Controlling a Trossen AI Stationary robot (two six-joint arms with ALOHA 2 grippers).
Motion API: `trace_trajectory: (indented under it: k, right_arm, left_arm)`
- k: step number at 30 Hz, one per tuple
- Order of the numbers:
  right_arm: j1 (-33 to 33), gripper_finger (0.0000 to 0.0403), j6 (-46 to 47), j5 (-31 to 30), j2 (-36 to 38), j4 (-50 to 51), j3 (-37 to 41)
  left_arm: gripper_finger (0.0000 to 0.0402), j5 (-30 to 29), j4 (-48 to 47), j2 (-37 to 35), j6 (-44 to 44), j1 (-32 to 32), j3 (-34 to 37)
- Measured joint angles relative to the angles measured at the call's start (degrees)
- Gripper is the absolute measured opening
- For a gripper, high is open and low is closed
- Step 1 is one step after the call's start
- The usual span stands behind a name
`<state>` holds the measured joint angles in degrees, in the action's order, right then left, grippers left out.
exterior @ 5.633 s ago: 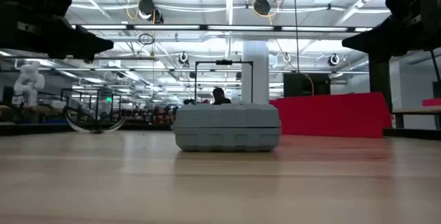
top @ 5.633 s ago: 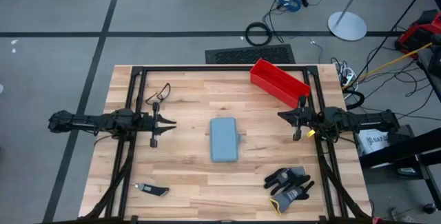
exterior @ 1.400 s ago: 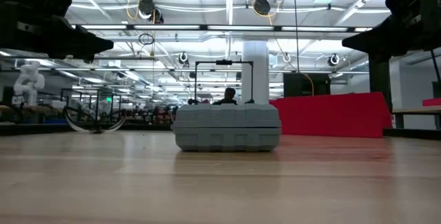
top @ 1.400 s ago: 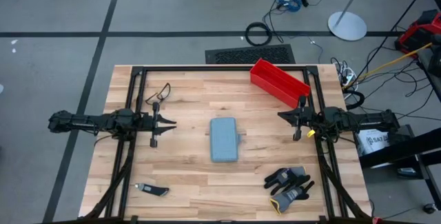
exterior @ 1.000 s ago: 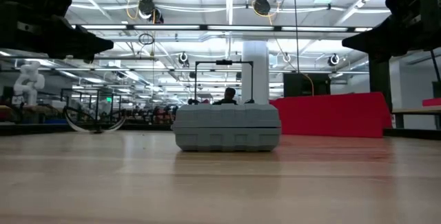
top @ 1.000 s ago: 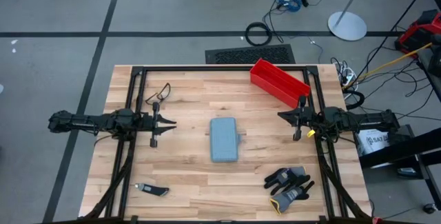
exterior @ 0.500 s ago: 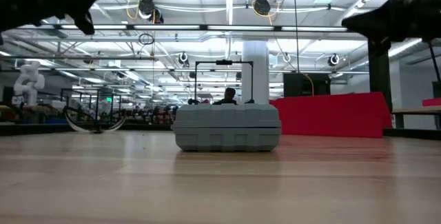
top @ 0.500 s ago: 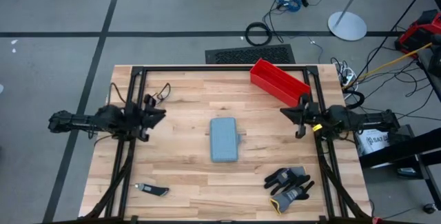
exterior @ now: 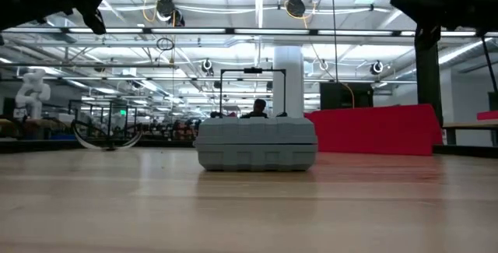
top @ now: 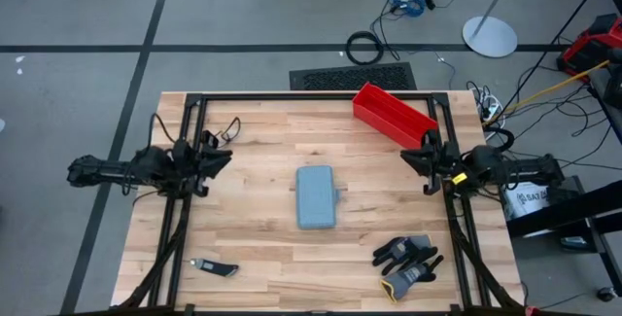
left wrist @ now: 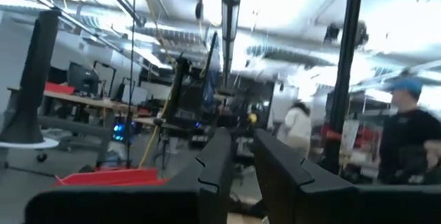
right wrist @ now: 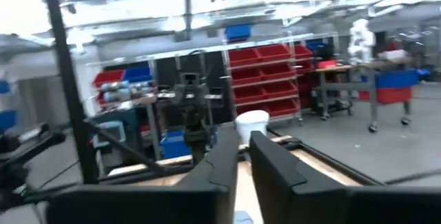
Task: Prefit tool cases
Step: Open the toolbox
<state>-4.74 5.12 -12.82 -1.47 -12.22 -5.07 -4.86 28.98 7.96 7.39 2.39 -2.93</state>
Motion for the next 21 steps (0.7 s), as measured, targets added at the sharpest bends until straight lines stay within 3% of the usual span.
trace_trajectory:
  k: [4,10,14,21]
  right_arm:
    - [-1.0,0.0106,-0.3,1.0,-4.0,1.5,-4.9]
    - [-1.0,0.0166,-2.7,-4.5,-17.6,10.4,-16.3]
    - [-1.0,0.0168,1.6,-8.2,-30.7,21.5,-24.9]
    - [-1.0,0.0145,10.0,-7.5,-49.7,33.6,-34.0]
  left_arm:
    - [0.0068,-6.2,-10.6,7.1,-0.6,0.0,-7.2]
    - [0.0068,-11.8,-19.2,27.6,-1.8,0.0,-16.8]
    - [0.0068,-11.8,-18.9,43.6,0.0,0.0,-21.0]
    - [0.0068,-11.5,-17.6,66.2,3.9,1.1,-30.0]
